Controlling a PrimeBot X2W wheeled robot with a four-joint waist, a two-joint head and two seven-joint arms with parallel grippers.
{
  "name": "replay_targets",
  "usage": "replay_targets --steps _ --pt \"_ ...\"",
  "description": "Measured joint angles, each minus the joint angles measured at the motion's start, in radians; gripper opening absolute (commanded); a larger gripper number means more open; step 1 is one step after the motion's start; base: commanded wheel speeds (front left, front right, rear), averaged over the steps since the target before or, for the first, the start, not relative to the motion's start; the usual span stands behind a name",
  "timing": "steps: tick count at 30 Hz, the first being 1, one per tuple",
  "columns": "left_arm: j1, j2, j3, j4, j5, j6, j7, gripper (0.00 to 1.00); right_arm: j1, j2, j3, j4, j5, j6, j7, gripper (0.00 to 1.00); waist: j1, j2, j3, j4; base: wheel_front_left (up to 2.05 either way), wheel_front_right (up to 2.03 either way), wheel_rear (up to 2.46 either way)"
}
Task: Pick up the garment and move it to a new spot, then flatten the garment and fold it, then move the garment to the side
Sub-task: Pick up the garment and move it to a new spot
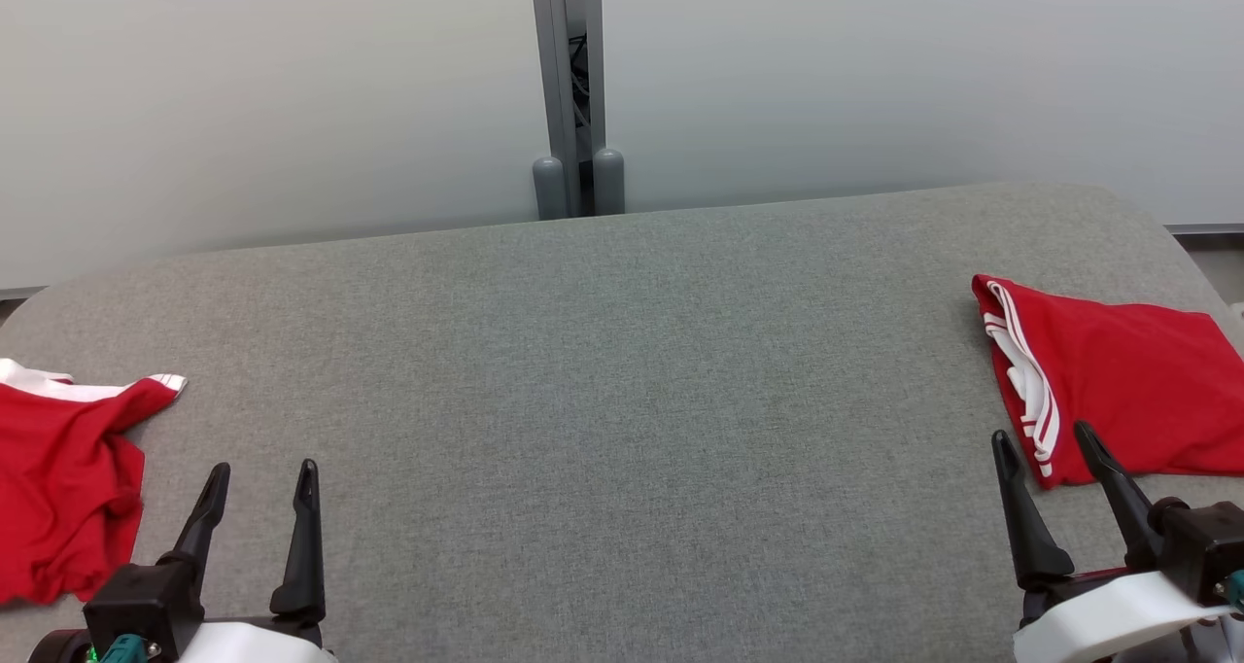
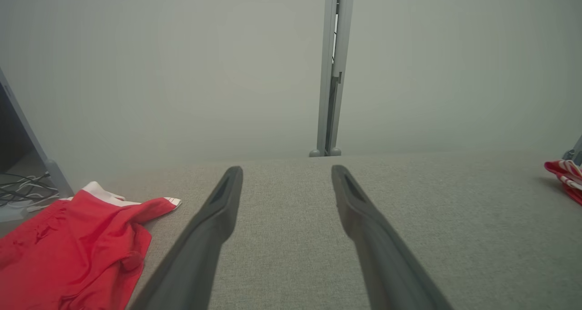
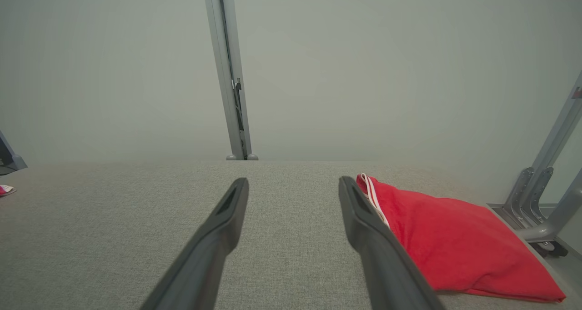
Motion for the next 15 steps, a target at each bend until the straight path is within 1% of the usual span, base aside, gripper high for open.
replay_targets --steps 15 --pt "-0.001 -0.013 -0.009 0.004 -0.003 0.01 0.006 1.0 0.0 0.004 0.002 -0.004 0.006 0.0 0.007 1.0 0.0 0.0 -0.001 0.004 0.0 0.0 0.0"
